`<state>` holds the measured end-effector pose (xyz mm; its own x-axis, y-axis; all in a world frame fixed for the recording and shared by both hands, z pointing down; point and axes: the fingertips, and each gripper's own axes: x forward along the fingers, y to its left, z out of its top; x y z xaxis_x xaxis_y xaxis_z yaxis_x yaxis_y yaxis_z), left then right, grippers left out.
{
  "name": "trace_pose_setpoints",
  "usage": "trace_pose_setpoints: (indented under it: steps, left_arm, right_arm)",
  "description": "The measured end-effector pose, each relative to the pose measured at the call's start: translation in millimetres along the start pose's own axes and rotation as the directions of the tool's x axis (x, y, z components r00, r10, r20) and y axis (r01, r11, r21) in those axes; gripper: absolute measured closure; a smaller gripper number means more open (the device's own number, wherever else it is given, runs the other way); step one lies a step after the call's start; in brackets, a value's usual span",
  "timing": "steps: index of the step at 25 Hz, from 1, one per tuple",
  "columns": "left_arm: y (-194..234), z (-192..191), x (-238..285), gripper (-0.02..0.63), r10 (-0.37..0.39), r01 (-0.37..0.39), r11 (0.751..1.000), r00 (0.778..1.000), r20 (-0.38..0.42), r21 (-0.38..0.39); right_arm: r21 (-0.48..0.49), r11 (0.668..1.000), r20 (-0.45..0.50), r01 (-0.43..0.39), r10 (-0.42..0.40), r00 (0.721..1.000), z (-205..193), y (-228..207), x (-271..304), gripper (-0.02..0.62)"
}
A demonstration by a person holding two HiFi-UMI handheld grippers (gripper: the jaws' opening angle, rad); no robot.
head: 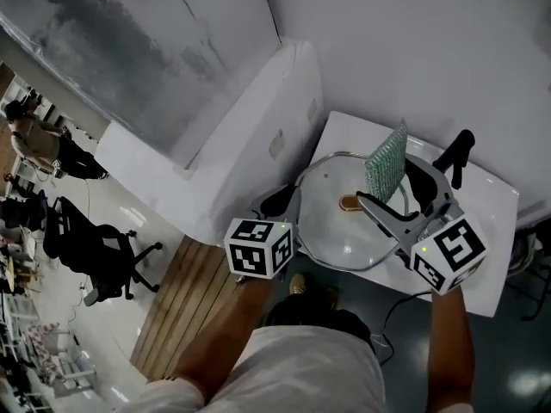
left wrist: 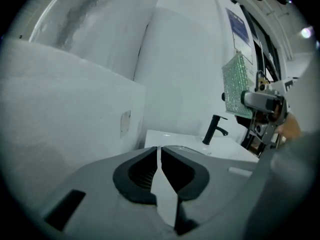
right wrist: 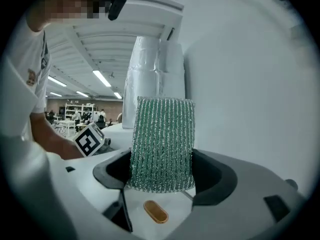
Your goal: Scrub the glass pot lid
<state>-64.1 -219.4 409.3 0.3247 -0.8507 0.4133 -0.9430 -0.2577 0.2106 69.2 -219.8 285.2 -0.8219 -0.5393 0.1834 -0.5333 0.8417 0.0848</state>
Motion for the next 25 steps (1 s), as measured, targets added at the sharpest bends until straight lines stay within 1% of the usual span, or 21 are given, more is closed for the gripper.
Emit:
trace_pose_setpoints:
  steps: [2,4,6,8,9,11,15,18,23,25]
  left_arm:
    - [5,-7,5,0.588,0.001,-0.002,0.999,0.999,-0.035,-0.033]
    - [7,-13,9,0.586,-0.004,0.000,0.998,0.998,-0.066,-0.059]
    - [7,-18,13,0.571,-0.012,0.006,0.997,0.996,-0.090,-0.074]
    - [9,-23,17,0.511,-0.019,0.009,0.996,0.993,-0.115,-0.087]
    - [9,-27,20,0.495,-0.022,0.010,0.996,0.992,-0.128,-0.092]
    - [10,-34,25,0.468,-0.030,0.014,0.995,0.987,-0.157,-0.100]
    - [13,-44,31,0.424,-0.047,0.021,0.992,0.978,-0.203,-0.128]
    - [16,-52,32,0.399,-0.062,0.024,0.986,0.970,-0.235,-0.163]
    - [19,-67,37,0.387,-0.091,0.029,0.976,0.955,-0.283,-0.217]
    - [18,-74,39,0.383,-0.101,0.032,0.974,0.948,-0.302,-0.226]
  right_arm:
    - [-0.042,0.998,-0.076,-0.053,0.049,0.996,-7,-3,13,0.247]
    - [-0.085,0.990,-0.159,-0.112,0.098,0.982,-16,-5,25,0.247]
    - [-0.133,0.975,-0.247,-0.177,0.140,0.959,-25,-7,37,0.247]
    - [-0.176,0.950,-0.343,-0.256,0.185,0.921,-36,-7,51,0.247]
    - [-0.195,0.934,-0.392,-0.300,0.206,0.896,-42,-6,57,0.247]
    - [-0.227,0.893,-0.489,-0.389,0.241,0.838,-58,-3,69,0.247]
    - [-0.258,0.807,-0.644,-0.531,0.266,0.717,-85,-3,89,0.247]
    - [-0.236,0.757,-0.721,-0.609,0.284,0.632,-101,-1,101,0.247]
    - [-0.199,0.668,-0.822,-0.717,0.285,0.493,-131,1,118,0.247]
    - [-0.174,0.644,-0.856,-0.745,0.275,0.438,-143,3,122,0.247]
